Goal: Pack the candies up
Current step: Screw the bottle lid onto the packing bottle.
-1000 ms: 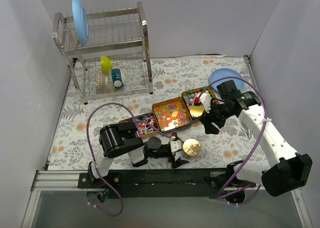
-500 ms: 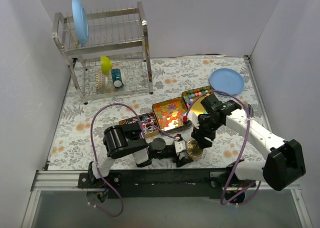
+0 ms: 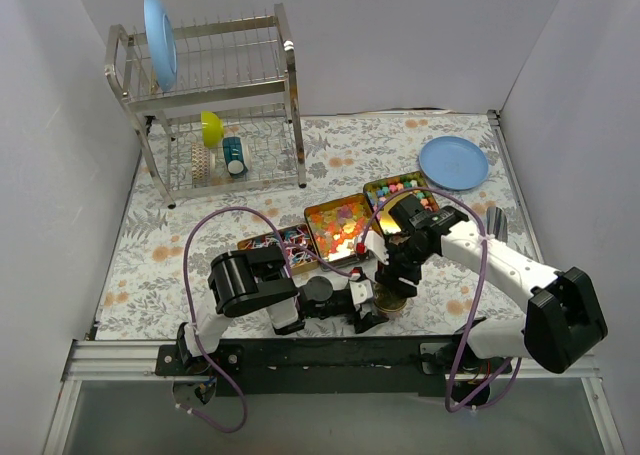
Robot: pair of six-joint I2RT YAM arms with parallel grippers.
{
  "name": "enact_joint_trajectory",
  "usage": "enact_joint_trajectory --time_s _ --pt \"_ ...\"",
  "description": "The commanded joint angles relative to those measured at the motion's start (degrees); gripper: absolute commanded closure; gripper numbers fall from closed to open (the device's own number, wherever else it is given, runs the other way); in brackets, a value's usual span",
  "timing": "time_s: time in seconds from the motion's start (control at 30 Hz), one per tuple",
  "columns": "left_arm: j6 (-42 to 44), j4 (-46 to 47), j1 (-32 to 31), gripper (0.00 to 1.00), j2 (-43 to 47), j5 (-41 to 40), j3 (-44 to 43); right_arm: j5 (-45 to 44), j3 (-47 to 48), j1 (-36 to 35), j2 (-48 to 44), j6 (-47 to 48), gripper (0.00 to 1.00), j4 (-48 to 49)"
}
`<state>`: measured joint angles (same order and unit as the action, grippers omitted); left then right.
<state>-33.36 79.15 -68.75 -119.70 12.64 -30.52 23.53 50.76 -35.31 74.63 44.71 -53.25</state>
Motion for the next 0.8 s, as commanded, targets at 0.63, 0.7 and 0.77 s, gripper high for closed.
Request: enact_joint_trajectory --time_s 0.63,0.7,0.77 --pt "4.97 3.02 0.02 1.00 4.74 -8.52 8.81 -1.39 -1.29 -0.99 -5.11 3.63 0.20 3.60" --pt "5.50 2.67 0.02 1.00 5.44 -8.43 9.69 -0.24 2.66 -0.90 -5.02 3.89 0.19 2.90" --pt "6.38 2.23 0.02 1.00 6.23 -8.34 10.39 1.95 4.86 -0.99 -4.67 5.12 0.17 1.05"
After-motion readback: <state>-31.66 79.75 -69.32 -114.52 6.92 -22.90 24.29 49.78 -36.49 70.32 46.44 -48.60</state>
